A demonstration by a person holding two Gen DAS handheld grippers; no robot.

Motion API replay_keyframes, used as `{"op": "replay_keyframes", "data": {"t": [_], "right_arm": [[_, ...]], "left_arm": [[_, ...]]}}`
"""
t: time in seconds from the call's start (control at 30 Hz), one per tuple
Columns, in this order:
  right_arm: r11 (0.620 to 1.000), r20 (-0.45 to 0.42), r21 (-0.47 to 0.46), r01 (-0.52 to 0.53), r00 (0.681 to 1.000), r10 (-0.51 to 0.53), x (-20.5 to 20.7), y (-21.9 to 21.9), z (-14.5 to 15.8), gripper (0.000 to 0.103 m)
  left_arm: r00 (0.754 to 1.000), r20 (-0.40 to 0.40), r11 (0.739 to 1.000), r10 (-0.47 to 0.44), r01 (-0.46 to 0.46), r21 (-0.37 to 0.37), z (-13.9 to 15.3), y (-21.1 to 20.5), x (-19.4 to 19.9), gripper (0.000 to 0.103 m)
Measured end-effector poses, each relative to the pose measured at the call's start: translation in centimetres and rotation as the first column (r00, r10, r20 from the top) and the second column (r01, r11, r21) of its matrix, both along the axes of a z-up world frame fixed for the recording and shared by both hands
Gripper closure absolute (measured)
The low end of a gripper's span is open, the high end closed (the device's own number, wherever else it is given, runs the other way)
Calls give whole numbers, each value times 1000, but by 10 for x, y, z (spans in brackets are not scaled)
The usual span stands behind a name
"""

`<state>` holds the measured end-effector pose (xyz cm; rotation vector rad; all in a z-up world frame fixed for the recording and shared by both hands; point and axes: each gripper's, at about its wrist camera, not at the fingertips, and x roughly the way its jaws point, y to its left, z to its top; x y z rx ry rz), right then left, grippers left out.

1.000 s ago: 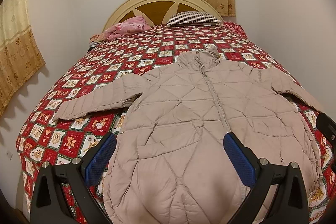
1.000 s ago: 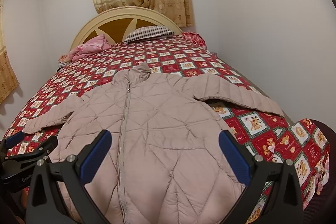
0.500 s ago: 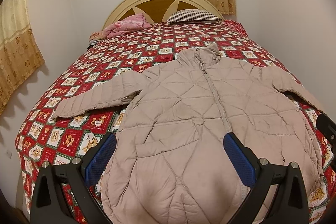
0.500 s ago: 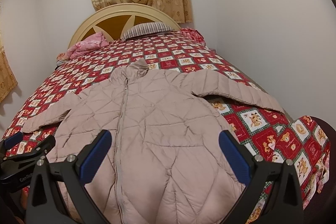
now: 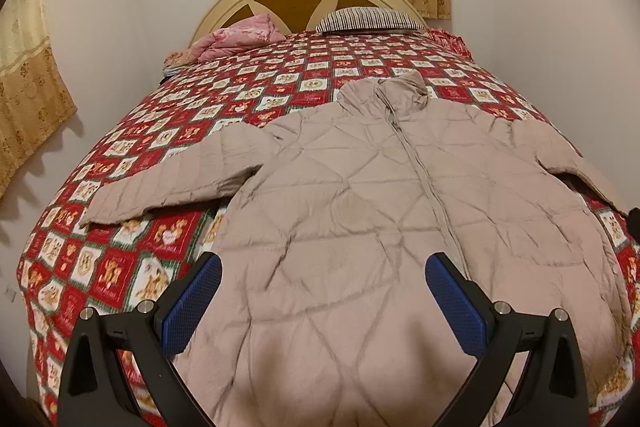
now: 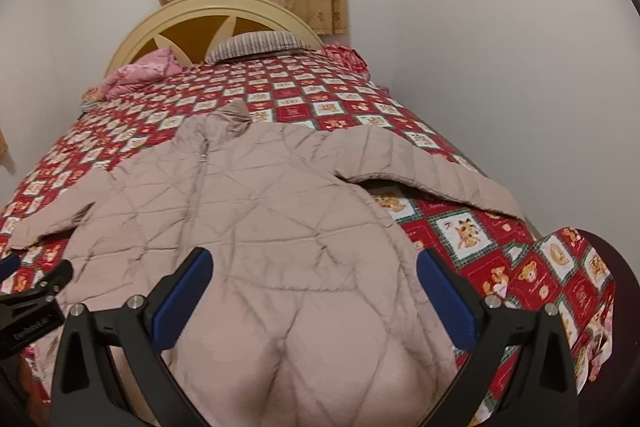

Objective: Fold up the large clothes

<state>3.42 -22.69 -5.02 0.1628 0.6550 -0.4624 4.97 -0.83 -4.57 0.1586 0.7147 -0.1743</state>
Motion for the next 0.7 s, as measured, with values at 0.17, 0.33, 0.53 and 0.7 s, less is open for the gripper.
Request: {"op": "replay_keyframes", "data": {"t": [0.17,0.33,0.53,0.7], "right_arm": [[994,-8,-99,53,998,-54,19,-17,1,0],[987,-20,-128,92,995,-95,35,-35,4,0],[986,-41,-123,112,992,-118,52,-53,-1,0],[990,-36,-71,122,992,-125,59,-74,-12,0]], "left_arm": [[999,24,999,47,-48,14,3,5,44,1],[995,46,996,89,-89,-3,5,14,80,1],[993,32,994,113,-113,-2,-13,18,108,1],[986,110,992,128,-127,-13,-37,22,123,1]]}}
